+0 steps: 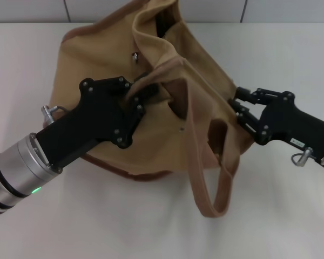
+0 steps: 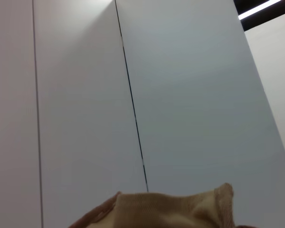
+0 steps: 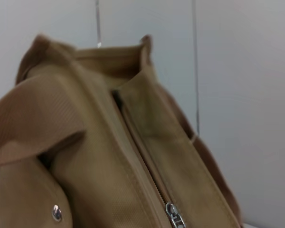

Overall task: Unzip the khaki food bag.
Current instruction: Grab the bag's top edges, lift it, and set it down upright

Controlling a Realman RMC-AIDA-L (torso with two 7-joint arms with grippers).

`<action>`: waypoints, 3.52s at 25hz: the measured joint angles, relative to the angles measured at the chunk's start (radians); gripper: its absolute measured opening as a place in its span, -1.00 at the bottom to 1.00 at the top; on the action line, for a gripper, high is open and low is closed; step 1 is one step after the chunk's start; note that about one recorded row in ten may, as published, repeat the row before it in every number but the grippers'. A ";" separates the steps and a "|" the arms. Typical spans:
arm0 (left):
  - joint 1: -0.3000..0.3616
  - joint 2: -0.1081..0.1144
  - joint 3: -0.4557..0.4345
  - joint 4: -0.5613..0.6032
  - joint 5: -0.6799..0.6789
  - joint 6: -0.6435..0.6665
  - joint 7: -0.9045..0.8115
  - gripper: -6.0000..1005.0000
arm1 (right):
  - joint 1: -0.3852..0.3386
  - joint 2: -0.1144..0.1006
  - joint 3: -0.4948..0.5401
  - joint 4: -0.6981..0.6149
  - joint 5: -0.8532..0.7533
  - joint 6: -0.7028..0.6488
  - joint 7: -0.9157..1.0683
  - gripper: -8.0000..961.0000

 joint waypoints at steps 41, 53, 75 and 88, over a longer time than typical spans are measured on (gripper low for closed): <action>-0.055 -0.005 0.064 -0.039 -0.002 -0.030 -0.002 -0.85 | 0.129 0.008 -0.059 0.258 0.061 0.231 -0.188 -0.23; -0.063 -0.005 0.085 -0.055 -0.001 -0.028 0.004 -0.85 | 0.141 0.008 -0.044 0.285 0.065 0.237 -0.193 -0.71; -0.061 -0.006 0.057 -0.064 -0.006 -0.023 0.004 -0.85 | 0.110 0.008 0.010 0.284 0.067 0.236 -0.231 -0.92; -0.039 -0.006 -0.077 -0.076 -0.008 -0.013 0.004 -0.85 | 0.076 0.008 0.009 0.279 0.067 0.237 -0.242 -0.96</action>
